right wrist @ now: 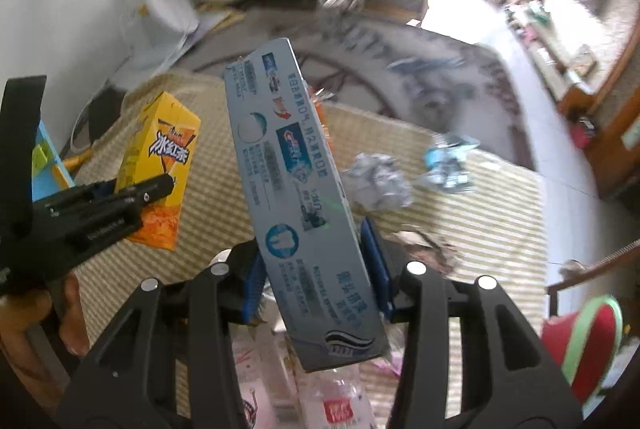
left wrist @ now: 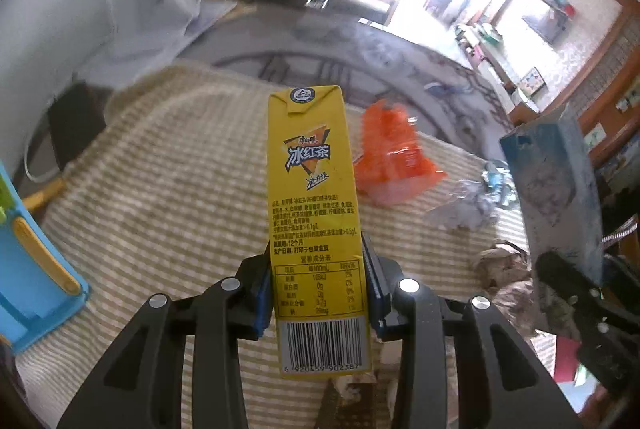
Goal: Collect trash
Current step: 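Carry the toothpaste box to the red bin and release it from the right gripper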
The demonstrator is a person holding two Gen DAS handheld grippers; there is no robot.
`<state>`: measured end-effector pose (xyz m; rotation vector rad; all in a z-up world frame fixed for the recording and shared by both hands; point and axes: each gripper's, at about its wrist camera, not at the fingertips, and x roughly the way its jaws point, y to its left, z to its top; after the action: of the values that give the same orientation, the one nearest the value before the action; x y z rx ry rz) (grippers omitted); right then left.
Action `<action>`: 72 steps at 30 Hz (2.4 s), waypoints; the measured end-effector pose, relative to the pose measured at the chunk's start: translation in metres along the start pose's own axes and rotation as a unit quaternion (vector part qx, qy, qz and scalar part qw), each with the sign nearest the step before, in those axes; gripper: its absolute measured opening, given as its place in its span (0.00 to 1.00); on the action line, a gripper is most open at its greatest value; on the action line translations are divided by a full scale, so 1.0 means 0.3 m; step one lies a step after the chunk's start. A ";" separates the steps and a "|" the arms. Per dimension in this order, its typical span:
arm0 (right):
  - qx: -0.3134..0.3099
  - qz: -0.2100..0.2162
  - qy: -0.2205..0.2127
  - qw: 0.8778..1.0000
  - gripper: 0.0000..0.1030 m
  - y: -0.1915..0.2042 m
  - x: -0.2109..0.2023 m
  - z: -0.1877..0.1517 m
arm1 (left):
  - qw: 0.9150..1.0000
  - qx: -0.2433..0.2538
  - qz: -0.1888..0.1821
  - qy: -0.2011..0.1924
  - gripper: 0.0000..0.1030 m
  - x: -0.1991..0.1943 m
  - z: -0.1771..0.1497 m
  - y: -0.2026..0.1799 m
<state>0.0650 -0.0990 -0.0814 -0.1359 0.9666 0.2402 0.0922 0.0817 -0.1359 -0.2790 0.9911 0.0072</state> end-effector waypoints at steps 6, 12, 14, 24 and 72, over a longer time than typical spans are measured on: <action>0.022 -0.032 -0.037 0.999 0.42 -0.051 -0.130 -0.020 | 0.999 0.042 -0.008 -0.028 0.33 -0.080 -0.011 -0.108; 0.032 -0.060 -0.083 0.994 0.42 -0.091 -0.262 -0.043 | 0.996 0.072 -0.018 -0.044 0.34 -0.157 -0.053 -0.204; 0.035 -0.061 -0.091 0.993 0.42 -0.106 -0.287 -0.052 | 0.995 0.083 -0.020 -0.049 0.34 -0.182 -0.063 -0.240; 0.065 -0.062 -0.119 0.989 0.42 -0.226 -0.390 -0.123 | 0.989 0.129 -0.026 -0.070 0.34 -0.281 -0.127 -0.428; 0.324 -0.135 -0.076 0.933 0.42 -1.328 -0.554 -0.779 | 0.925 0.317 -0.199 0.069 0.34 -0.073 -0.573 -1.614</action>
<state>-0.1074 -0.5586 -0.0724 0.3509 0.8185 -0.3244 0.0026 -0.4231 -0.0954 0.1243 1.0088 -0.7025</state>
